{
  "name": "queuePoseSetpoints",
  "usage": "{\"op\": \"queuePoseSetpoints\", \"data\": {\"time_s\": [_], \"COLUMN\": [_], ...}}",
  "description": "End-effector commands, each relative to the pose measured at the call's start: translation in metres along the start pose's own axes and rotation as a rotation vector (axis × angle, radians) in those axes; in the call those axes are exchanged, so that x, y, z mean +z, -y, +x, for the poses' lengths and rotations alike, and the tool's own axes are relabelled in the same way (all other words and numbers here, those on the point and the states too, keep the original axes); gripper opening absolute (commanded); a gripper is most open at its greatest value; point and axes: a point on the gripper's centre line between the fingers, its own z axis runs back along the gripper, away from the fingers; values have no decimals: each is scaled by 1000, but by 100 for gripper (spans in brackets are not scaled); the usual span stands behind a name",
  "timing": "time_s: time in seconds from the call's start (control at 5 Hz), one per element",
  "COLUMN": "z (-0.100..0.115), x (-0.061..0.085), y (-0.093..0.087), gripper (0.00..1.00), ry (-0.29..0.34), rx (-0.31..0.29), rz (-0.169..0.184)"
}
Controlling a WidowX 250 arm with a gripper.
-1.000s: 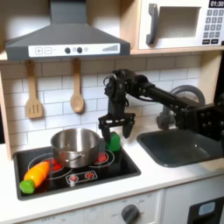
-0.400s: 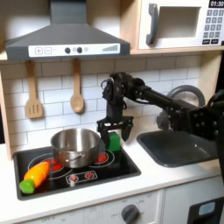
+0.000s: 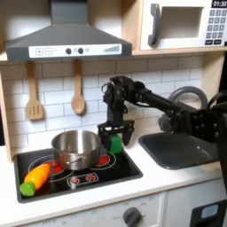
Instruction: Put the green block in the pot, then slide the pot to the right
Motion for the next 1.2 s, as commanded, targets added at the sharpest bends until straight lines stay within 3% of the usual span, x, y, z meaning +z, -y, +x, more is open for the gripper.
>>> {"op": "queuePoseSetpoints", "data": {"time_s": [0.0,0.8,1.0], "z": [1,3,3], "x": [-6,-8,-7], "y": [0,13,14], "gripper": [100,100,0], "ry": [-17,-25,-24], "rx": [-4,-45,-38], "rz": [4,2,-1]}}
